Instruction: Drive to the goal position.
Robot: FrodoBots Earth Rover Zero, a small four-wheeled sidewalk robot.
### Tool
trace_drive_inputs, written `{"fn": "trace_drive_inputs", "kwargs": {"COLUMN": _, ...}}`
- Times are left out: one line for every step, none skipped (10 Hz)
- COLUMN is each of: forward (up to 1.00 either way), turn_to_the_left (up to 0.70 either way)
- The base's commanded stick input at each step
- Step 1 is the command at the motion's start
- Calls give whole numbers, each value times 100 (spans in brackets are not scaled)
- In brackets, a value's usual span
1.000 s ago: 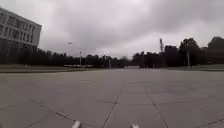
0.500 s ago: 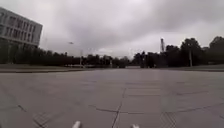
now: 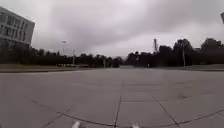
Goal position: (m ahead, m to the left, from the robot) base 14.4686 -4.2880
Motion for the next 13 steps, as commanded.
{"fn": "trace_drive_inputs", "kwargs": {"forward": 70, "turn_to_the_left": 0}}
{"fn": "trace_drive_inputs", "kwargs": {"forward": 70, "turn_to_the_left": 0}}
{"fn": "trace_drive_inputs", "kwargs": {"forward": 70, "turn_to_the_left": 0}}
{"fn": "trace_drive_inputs", "kwargs": {"forward": 70, "turn_to_the_left": 0}}
{"fn": "trace_drive_inputs", "kwargs": {"forward": 70, "turn_to_the_left": 0}}
{"fn": "trace_drive_inputs", "kwargs": {"forward": 70, "turn_to_the_left": 0}}
{"fn": "trace_drive_inputs", "kwargs": {"forward": 70, "turn_to_the_left": 0}}
{"fn": "trace_drive_inputs", "kwargs": {"forward": 70, "turn_to_the_left": 0}}
{"fn": "trace_drive_inputs", "kwargs": {"forward": 70, "turn_to_the_left": 0}}
{"fn": "trace_drive_inputs", "kwargs": {"forward": 70, "turn_to_the_left": 0}}
{"fn": "trace_drive_inputs", "kwargs": {"forward": 70, "turn_to_the_left": 0}}
{"fn": "trace_drive_inputs", "kwargs": {"forward": 70, "turn_to_the_left": 0}}
{"fn": "trace_drive_inputs", "kwargs": {"forward": 70, "turn_to_the_left": 0}}
